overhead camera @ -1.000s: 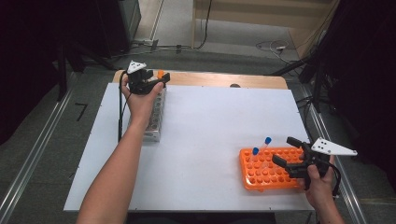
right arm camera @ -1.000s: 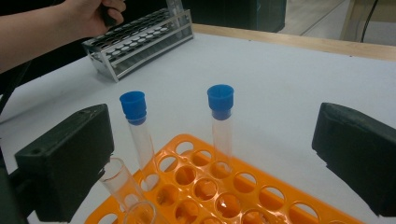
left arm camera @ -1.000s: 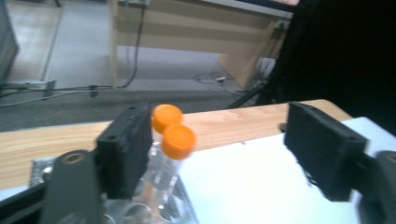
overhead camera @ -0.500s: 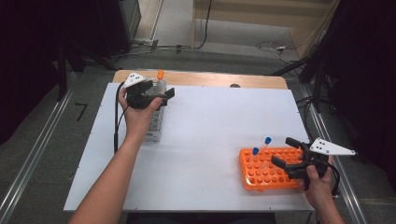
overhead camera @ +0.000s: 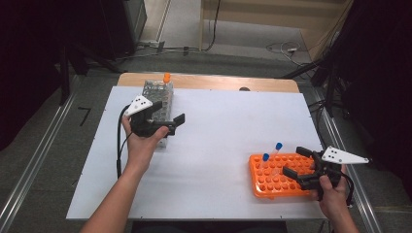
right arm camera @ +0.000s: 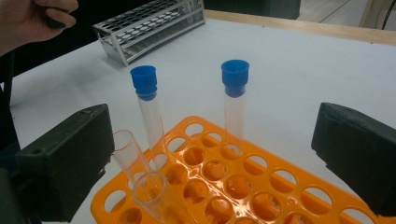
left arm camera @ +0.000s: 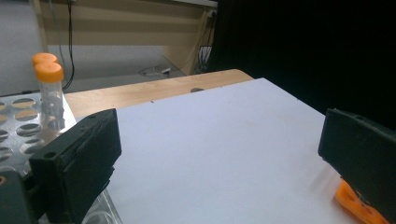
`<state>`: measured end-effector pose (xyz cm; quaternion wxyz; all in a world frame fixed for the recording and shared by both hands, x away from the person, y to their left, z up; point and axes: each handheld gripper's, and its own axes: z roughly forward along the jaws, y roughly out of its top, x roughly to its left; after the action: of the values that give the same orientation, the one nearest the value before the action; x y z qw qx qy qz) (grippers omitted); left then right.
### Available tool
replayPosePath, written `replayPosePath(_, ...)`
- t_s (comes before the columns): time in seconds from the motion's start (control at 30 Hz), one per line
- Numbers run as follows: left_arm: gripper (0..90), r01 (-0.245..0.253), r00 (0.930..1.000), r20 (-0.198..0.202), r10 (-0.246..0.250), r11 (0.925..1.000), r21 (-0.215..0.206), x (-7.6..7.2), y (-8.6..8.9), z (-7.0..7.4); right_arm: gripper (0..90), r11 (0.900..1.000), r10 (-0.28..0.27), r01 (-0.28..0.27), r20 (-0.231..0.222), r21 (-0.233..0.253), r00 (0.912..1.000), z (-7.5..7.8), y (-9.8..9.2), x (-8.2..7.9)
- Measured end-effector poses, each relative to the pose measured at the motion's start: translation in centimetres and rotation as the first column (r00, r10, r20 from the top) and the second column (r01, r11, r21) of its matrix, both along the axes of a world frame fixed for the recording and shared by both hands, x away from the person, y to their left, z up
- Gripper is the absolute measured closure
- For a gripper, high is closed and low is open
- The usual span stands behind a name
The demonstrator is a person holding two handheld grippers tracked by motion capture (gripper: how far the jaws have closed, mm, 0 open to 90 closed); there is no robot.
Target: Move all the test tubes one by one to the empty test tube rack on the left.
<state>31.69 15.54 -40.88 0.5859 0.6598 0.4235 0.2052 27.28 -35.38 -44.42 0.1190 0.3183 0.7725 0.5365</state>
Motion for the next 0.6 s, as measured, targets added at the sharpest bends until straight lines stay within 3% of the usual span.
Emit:
replayPosePath(0.13, 0.0, 0.006, 1.0, 0.002, -0.006, 1.0, 0.001, -1.7, -0.2, -0.5, 0.0, 1.0, -0.001, 0.001, -0.002, 0.004, 1.0, 0.0, 0.0, 0.0)
replayPosePath(0.2, 0.0, -0.005, 0.9999, 0.012, 0.005, 0.9996, 0.027, -2.6, -0.3, -0.8, 0.0, 1.0, 0.005, -0.005, -0.002, 0.003, 1.0, 0.0, 0.1, -0.1)
replayPosePath(0.6, 0.0, 0.037, 0.9993, 0.01, -0.037, 0.9993, 0.008, -6.7, -0.5, -2.0, 0.0, 1.0, 0.007, -0.007, -0.013, 0.006, 0.9999, -0.3, 0.0, -0.4)
